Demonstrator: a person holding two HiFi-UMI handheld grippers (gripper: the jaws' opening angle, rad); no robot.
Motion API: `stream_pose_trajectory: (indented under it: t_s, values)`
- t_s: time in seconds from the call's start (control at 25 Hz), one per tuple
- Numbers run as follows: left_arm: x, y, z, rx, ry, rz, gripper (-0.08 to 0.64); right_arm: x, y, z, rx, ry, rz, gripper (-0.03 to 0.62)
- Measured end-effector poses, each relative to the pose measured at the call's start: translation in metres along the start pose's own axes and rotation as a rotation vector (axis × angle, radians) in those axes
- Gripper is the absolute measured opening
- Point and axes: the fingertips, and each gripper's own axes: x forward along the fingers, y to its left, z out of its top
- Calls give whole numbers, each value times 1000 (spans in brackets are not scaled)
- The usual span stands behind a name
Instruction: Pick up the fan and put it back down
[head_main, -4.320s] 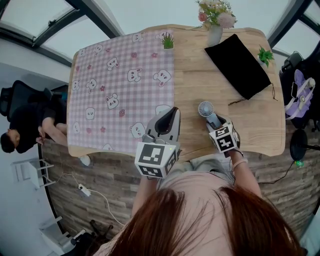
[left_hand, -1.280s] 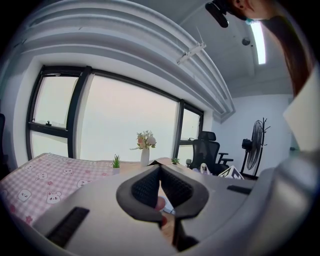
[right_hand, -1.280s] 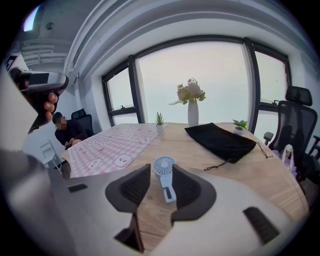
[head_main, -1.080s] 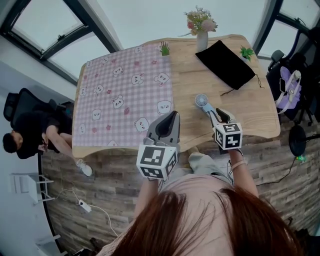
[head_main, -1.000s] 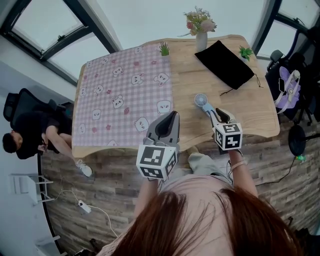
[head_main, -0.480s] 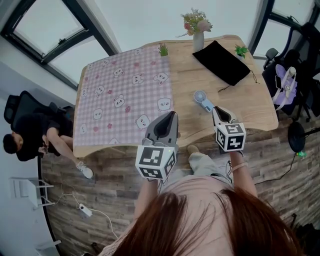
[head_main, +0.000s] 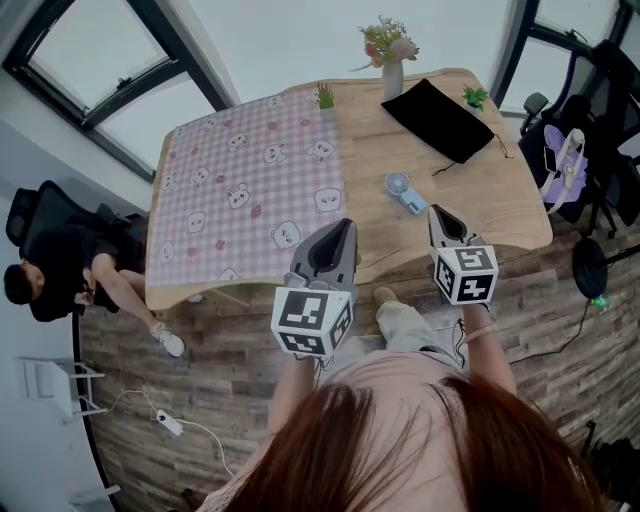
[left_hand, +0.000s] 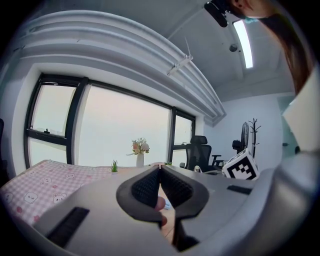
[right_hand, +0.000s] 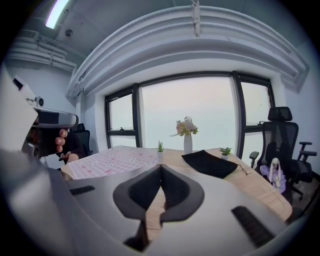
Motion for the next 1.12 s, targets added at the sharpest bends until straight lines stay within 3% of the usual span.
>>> stream_pose_trajectory:
  t_s: [0.52,1.12]
  values:
    - [-4,-15,9,6,-40,-8,14,-35,15,39,-53,-133,29,0]
    - [10,-53,23,9,-56,51,14,-75,0,74,-92,-230,95,0]
